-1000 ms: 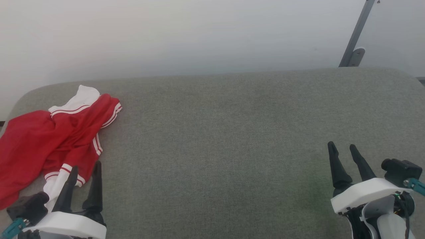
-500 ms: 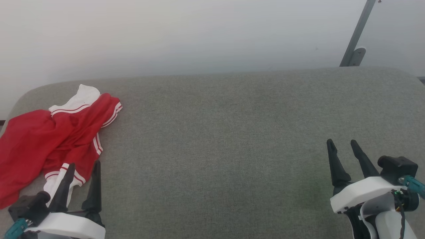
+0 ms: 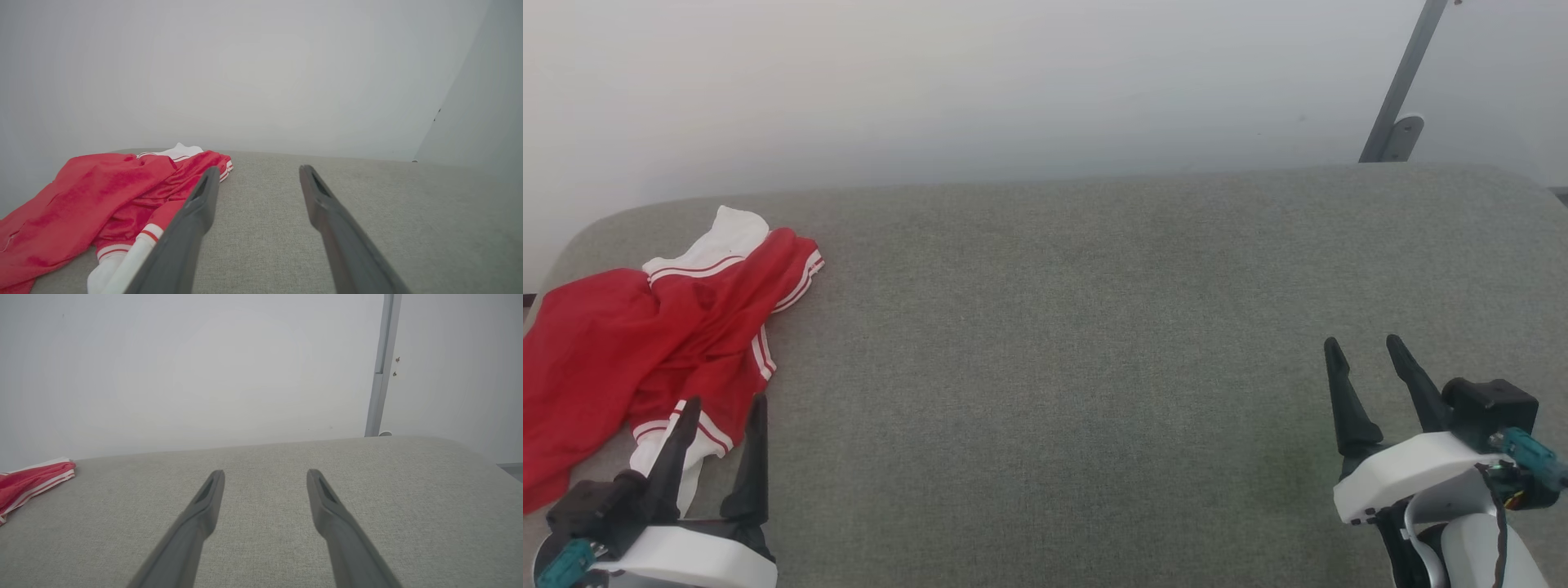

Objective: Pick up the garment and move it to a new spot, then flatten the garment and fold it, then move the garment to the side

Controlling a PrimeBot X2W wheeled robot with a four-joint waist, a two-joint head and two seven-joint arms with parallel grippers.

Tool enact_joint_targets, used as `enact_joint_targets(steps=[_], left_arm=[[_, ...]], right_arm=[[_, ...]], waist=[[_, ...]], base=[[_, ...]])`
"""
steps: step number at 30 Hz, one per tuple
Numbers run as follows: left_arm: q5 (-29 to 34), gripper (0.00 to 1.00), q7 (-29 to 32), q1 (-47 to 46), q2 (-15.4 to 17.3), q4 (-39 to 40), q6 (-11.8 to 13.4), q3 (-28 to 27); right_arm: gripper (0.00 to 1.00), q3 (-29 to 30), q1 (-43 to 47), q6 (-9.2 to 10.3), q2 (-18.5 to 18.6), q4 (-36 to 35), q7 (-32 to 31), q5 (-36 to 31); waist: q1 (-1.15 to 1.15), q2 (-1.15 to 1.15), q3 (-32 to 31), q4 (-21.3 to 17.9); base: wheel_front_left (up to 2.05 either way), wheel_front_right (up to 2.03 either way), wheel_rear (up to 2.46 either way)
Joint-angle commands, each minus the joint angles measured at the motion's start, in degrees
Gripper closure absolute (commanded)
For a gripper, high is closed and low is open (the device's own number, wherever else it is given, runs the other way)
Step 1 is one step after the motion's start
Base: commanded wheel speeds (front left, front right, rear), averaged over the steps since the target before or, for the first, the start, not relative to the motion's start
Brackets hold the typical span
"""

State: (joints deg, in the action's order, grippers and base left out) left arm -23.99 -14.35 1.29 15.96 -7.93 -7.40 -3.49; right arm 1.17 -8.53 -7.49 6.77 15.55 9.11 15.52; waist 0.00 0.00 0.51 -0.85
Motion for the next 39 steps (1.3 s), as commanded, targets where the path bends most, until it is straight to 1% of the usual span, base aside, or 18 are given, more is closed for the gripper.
enact_joint_targets(steps=[1,6,24,29,33,35,36,39], left_arm=[[1.0,0.0,-0.5,0.8,0.3,0.2,-0.1,0.1],[2.6,0.0,-1.0,0.7,0.6,0.3,-0.1,0.1],[0.9,0.0,-0.9,0.2,0.7,-0.9,-0.1,-0.7],[0.8,0.0,-0.9,-0.7,1.1,-2.3,-0.1,-2.3],[0.3,0.0,-0.9,-1.2,1.1,-3.2,-0.1,-3.2],[0.0,0.0,-0.9,-1.4,1.5,-3.7,-0.1,-3.4],[0.0,0.0,-0.9,-1.4,1.5,-3.7,-0.1,-3.4],[-0.3,0.0,-0.9,-1.3,1.9,-4.0,-0.1,-3.6]], right_arm=[[0.0,0.0,-0.7,0.0,0.1,-0.2,0.6,-0.8],[0.0,0.0,-0.6,0.0,0.1,-0.3,0.9,-2.7],[0.0,-1.1,0.6,0.0,-0.2,-0.7,0.5,-1.3],[0.0,-2.8,0.2,0.0,0.0,-0.7,0.1,-0.5],[0.0,-4.5,-0.4,0.0,0.4,-0.4,-0.3,0.0],[0.0,-5.5,-1.0,0.0,0.7,-0.2,-0.5,0.3],[0.0,-5.5,-1.0,0.0,0.7,-0.2,-0.5,0.3],[0.0,-7.2,-1.6,0.0,0.9,0.3,-0.6,0.8]], waist=[[0.0,0.0,0.0,0.0],[0.0,0.0,-0.1,0.1],[0.0,0.0,-0.1,0.3],[0.0,0.0,-0.5,2.3],[0.0,0.0,-1.1,5.0],[0.0,0.0,-1.4,6.6],[0.0,0.0,-1.4,6.6],[0.0,0.0,-2.0,9.0]], base=[[0.0,0.0,0.0],[0.0,0.0,0.0],[0.0,0.0,0.0],[0.0,0.0,0.0],[0.0,0.0,0.0],[0.0,0.0,0.0],[0.0,0.0,0.0],[0.0,0.0,0.0]])
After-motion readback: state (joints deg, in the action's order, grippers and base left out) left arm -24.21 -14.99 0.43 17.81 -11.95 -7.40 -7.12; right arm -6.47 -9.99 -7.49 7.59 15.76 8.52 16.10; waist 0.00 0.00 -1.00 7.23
